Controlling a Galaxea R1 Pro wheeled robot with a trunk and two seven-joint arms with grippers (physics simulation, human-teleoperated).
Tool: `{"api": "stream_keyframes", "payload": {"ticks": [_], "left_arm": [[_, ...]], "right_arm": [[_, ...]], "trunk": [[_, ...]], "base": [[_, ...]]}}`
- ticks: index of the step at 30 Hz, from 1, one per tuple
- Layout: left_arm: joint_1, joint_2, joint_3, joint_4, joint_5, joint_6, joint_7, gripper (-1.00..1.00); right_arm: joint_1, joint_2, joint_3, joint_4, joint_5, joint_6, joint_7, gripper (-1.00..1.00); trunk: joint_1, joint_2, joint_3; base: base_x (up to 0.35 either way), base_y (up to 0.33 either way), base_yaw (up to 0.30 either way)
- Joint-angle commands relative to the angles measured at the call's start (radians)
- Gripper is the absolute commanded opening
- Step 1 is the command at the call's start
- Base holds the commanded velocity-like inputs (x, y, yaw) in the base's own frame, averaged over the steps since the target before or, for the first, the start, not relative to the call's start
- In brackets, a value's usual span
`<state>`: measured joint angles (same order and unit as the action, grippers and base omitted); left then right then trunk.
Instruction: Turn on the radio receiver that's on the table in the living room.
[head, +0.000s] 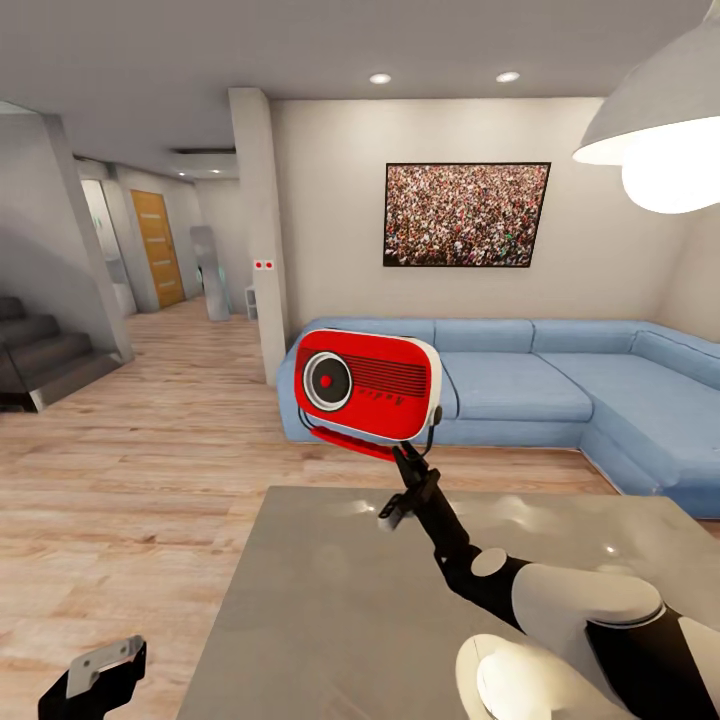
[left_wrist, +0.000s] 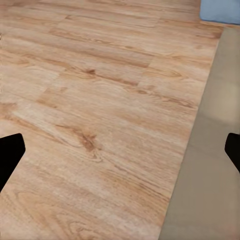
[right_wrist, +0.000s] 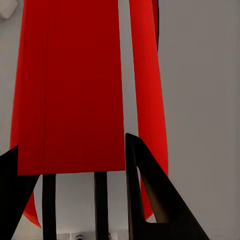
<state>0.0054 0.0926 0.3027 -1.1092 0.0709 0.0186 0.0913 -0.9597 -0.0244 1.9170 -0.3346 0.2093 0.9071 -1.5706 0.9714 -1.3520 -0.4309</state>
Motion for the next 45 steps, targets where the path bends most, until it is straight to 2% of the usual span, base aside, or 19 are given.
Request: {"api": "stream_keyframes", "payload": {"ticks": [1, 5, 12, 16, 17, 21, 30, 34, 36, 39, 41, 43, 45], "left_arm": [[0.0, 0.0, 0.003, 0.0, 0.001, 0.0, -0.001, 1.0], [0.0, -0.001, 0.019, -0.001, 0.007, 0.0, -0.008, 1.0], [0.001, -0.004, 0.021, -0.004, 0.01, 0.0, -0.009, 1.0], [0.001, -0.001, 0.02, -0.013, 0.012, 0.001, -0.01, 1.0], [0.001, -0.002, 0.02, -0.016, 0.012, 0.001, -0.01, -1.0], [0.001, -0.006, 0.015, -0.041, 0.008, 0.005, -0.01, -1.0], [0.0, -0.014, 0.018, -0.098, 0.013, 0.005, 0.004, -1.0], [0.0, -0.02, 0.003, -0.132, 0.015, 0.035, 0.008, -1.0], [0.0, -0.026, -0.017, -0.173, 0.016, 0.075, 0.006, -1.0], [0.0, -0.034, -0.068, -0.275, 0.016, 0.177, 0.003, -1.0], [-0.001, -0.048, -0.124, -0.367, 0.017, 0.259, 0.002, -1.0], [-0.021, -0.079, -0.178, -0.414, 0.016, 0.315, 0.001, -1.0], [-0.051, -0.128, -0.225, -0.43, 0.013, 0.343, 0.002, -1.0]], "right_arm": [[0.0, 0.0, -0.003, 0.0, 0.002, 0.0, 0.0, -1.0], [0.0, -0.001, -0.003, 0.0, 0.003, -0.001, 0.0, -1.0], [0.0, -0.01, 0.001, 0.005, 0.007, 0.0, 0.0, -1.0], [0.0, -0.015, 0.034, 0.025, 0.036, 0.0, 0.0, -1.0], [0.0, -0.016, 0.041, 0.028, 0.04, 0.0, 0.0, -1.0], [0.0, -0.017, 0.065, 0.041, 0.055, 0.0, 0.0, -1.0], [0.0, -0.02, 0.071, 0.045, 0.058, -0.001, 0.0, -1.0], [0.0, -0.02, 0.071, 0.044, 0.058, -0.001, 0.0, -1.0], [0.0, -0.021, 0.071, 0.045, 0.058, -0.002, 0.0, -1.0], [0.0, -0.023, 0.072, 0.045, 0.058, -0.002, 0.0, -1.0], [0.0, -0.023, 0.072, 0.045, 0.058, -0.001, 0.0, -1.0], [0.0, -0.023, 0.073, 0.044, 0.057, -0.001, 0.0, -1.0], [0.001, -0.023, 0.072, 0.044, 0.057, -0.001, 0.0, -1.0]], "trunk": [[0.0, 0.0, 0.0], [0.0, 0.0, 0.0], [0.0, 0.0, 0.0], [0.0, 0.0, 0.0], [0.0, 0.0, 0.0], [0.0, 0.0, 0.0], [0.0, 0.0, 0.0], [0.0, 0.0, 0.0], [0.0, 0.0, 0.0], [0.0, 0.0, 0.0], [0.0, 0.0, 0.0], [0.0, 0.0, 0.0], [0.0, 0.0, 0.0]], "base": [[0.0, 0.0, 0.0], [0.0, 0.0, 0.0], [0.0, 0.0, 0.0], [0.0, 0.0, 0.0], [0.0, 0.0, 0.0], [0.0, 0.0, 0.0], [0.0, 0.0, 0.0], [0.0, 0.0, 0.0], [0.0, 0.0, 0.0], [0.0, 0.0, 0.0], [0.0, 0.0, 0.0], [0.0, 0.0, 0.0], [0.0, 0.0, 0.0]]}}
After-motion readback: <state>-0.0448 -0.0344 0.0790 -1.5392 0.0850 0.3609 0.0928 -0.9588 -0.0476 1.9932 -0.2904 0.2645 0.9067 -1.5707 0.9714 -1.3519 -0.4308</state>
